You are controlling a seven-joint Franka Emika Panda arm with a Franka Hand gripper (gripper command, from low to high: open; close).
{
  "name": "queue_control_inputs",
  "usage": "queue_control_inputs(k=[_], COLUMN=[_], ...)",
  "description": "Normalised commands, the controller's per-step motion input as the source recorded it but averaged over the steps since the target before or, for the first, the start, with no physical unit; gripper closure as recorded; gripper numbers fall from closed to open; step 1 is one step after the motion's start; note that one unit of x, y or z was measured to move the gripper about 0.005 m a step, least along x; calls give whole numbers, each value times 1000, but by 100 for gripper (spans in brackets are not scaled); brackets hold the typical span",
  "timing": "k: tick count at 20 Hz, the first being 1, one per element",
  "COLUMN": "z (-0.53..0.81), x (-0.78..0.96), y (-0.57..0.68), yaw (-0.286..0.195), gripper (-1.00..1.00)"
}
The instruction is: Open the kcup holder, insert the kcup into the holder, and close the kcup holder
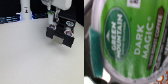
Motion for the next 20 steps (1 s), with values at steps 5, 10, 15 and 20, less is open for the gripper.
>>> queue_control_inputs(k=[5,10,15,20], z=[213,35,35,384], x=[170,98,133,466], y=[589,130,20,411], yaw=[20,2,0,-10], gripper=[100,100,100,100])
